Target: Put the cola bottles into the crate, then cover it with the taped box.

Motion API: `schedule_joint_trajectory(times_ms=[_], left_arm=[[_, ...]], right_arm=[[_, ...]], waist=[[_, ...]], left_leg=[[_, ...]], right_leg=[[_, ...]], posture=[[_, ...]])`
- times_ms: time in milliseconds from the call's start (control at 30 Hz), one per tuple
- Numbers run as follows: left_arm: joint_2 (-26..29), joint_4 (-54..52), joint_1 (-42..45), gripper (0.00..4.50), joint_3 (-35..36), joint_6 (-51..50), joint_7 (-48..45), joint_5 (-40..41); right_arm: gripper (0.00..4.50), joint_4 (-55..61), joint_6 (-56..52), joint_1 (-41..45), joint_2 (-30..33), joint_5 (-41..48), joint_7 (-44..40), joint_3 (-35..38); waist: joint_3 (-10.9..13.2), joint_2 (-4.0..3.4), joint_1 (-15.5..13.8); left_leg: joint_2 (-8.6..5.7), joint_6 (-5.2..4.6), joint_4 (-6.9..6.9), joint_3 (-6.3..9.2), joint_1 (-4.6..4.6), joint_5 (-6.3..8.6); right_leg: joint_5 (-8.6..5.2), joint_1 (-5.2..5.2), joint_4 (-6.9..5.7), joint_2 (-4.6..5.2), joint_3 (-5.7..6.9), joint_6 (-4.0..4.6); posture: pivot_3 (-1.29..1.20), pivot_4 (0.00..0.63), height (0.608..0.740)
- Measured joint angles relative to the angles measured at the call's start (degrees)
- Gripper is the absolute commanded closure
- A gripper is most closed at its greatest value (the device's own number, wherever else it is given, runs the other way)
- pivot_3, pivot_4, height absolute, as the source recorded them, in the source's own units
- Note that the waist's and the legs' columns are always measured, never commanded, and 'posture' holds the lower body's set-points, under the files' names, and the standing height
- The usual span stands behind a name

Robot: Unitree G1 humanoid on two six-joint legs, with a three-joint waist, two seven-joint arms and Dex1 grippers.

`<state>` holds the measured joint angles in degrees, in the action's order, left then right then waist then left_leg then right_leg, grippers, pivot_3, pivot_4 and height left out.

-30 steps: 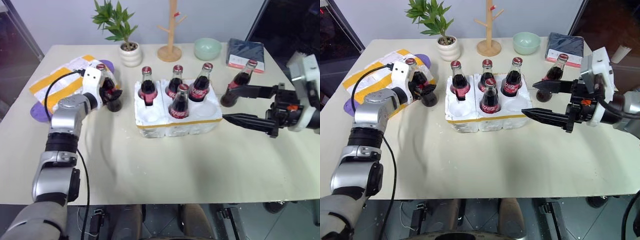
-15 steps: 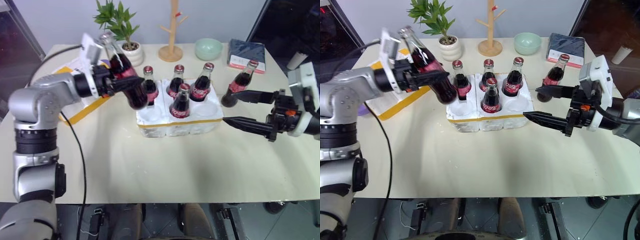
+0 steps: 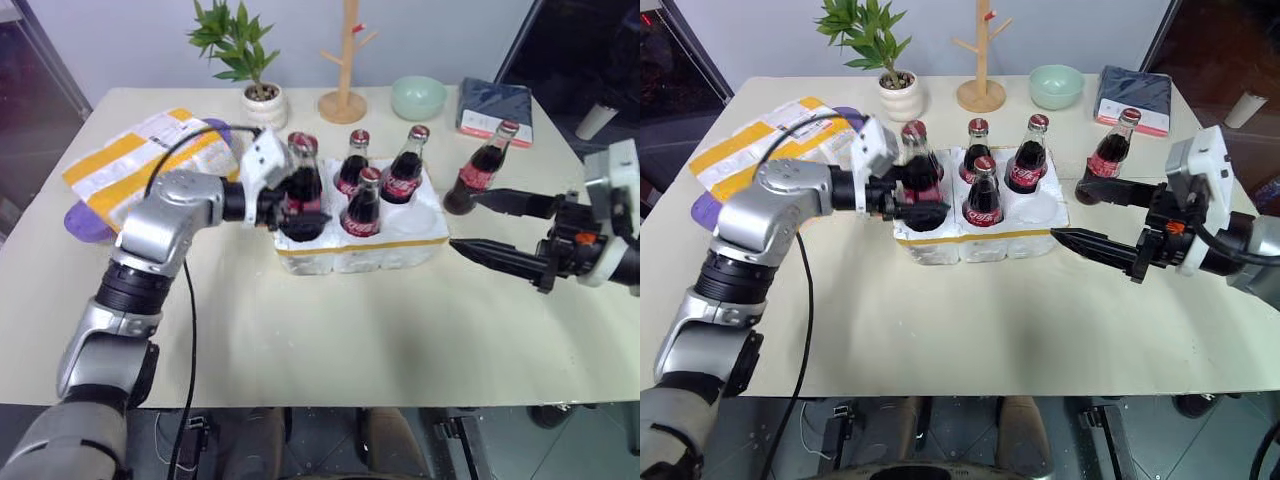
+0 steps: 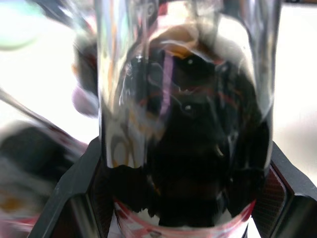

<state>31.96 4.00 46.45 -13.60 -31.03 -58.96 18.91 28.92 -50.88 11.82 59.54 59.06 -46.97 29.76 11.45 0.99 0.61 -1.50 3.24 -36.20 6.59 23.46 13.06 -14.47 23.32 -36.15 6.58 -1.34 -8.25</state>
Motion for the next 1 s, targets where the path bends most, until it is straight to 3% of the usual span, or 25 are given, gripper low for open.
schedule_joint_trajectory(times_ms=[67,100,333,567,700,1000], left_arm=[[-0.44,-0.01,-0.29,0.18,-0.37,1.42,0.20,-1.24],[-0.66,-0.01,-0.26,0.07,-0.17,1.95,0.66,-1.88],[-2.18,-1.52,-1.49,0.07,2.43,0.79,1.90,-0.48],[4.42,-15.75,-0.42,0.07,18.18,-18.59,-1.31,23.69],[8.40,-18.95,1.19,0.07,23.36,-25.95,-0.70,32.86],[10.76,-22.47,-0.67,0.07,23.10,-26.09,1.58,34.42]], right_arm=[[0.00,-0.02,0.05,0.02,-0.01,-0.07,0.31,-0.03],[0.00,-0.04,0.10,0.11,-0.01,-0.16,0.52,-0.09],[0.00,-1.02,3.98,0.35,-0.26,-8.23,3.89,-4.41],[0.00,-10.12,7.59,2.06,-5.47,-21.83,13.93,-10.97],[0.00,-17.69,10.04,7.32,-8.99,-27.09,17.47,-13.50],[0.00,-40.91,14.66,22.21,-16.62,-34.05,19.31,-17.07]], waist=[[0.00,0.00,0.08],[-0.01,-0.02,0.04],[-0.02,-0.01,0.02],[-0.03,-0.06,0.61],[-0.04,-0.07,0.53],[-0.04,-0.08,0.52]], left_leg=[[0.00,0.00,0.01,0.00,0.00,0.00],[0.00,0.00,0.01,0.00,-0.01,0.00],[-0.01,0.00,-0.03,0.00,-0.01,0.00],[0.03,0.00,0.04,0.00,-0.06,0.00],[0.01,0.00,-0.02,-0.01,-0.08,0.00],[0.01,0.04,0.05,-0.02,-0.10,-0.03]], right_leg=[[0.00,0.01,-0.01,0.00,0.00,0.00],[0.00,0.00,-0.01,0.00,0.00,0.00],[0.00,-0.04,0.00,0.01,0.00,-0.01],[-0.01,0.04,-0.07,-0.01,-0.01,0.01],[0.00,-0.03,-0.06,0.00,-0.03,0.00],[0.00,-0.03,-0.05,-0.01,-0.04,0.01]], posture=[[0.00,0.150,0.739],[0.00,0.150,0.739],[0.00,0.150,0.739],[0.00,0.150,0.739],[0.00,0.150,0.739],[0.00,0.150,0.739]])
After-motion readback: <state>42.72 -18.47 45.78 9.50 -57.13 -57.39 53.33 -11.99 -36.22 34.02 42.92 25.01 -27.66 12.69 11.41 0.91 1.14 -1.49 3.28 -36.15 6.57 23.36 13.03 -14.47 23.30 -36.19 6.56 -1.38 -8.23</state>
